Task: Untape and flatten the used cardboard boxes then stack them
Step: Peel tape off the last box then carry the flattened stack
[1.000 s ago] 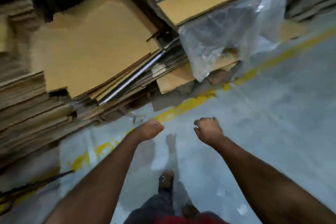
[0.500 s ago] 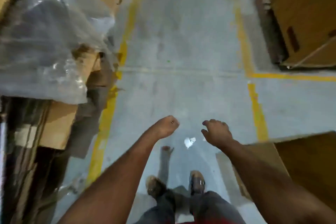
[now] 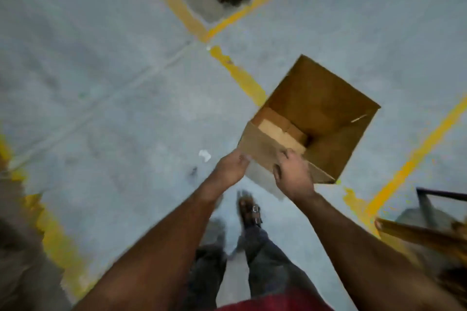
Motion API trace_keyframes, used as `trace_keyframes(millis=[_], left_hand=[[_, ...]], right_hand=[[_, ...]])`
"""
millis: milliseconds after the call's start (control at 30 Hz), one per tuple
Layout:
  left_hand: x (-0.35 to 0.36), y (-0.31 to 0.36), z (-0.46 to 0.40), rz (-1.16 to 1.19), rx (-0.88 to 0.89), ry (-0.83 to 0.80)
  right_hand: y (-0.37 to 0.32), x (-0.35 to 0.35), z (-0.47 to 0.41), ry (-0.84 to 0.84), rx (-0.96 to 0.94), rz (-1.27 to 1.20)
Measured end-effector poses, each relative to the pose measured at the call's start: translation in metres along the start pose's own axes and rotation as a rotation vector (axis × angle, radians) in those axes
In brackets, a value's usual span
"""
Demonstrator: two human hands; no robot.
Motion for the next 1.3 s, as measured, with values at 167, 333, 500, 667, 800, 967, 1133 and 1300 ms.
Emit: trace_keyframes(millis=[167, 333, 500, 667, 800, 967, 1133, 1300], left_hand=[[0.034, 0.063, -0.044, -0.158, 0.071, 0.185], [0.053, 0.083, -0.119, -0.478, 0.034, 0.323], [0.051, 0.091, -0.17, -0.709, 0.07, 0.274], [0.043, 0.099, -0.195, -0.868, -0.014, 0.272], [0.025, 0.101, -0.207, -0.956, -0.051, 0.328], [-0.002, 0.078, -0.177, -0.99, -0.079, 0.398], [-0.059, 0.01, -0.113, -0.844, -0.23, 0.474], [-0.113, -0.075, -0.022, -0.564, -0.434, 0.591]], right_hand=[[0.077, 0.002, 0.004, 0.21, 0.248, -0.132], [0.142, 0.037, -0.012, 0.189, 0.606, -0.293], [0.19, 0.084, -0.016, 0.12, 0.759, -0.595], [0.209, 0.106, -0.01, -0.01, 0.66, -0.613], [0.21, 0.094, -0.013, 0.057, 0.605, -0.522], [0.192, 0.065, -0.025, 0.104, 0.491, -0.44], [0.136, 0.026, -0.06, 0.058, 0.224, -0.337], [0.043, -0.003, -0.098, -0.022, -0.034, -0.246]])
Point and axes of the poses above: each hand's wrist, its own z-axis away from the middle knuckle, its own x-axis out of the palm, y = z × x, the point moved 1 cm from there along -z, towards the middle knuckle, and after that the axes turned 11 degrees about -x, right-handed, at the moved point
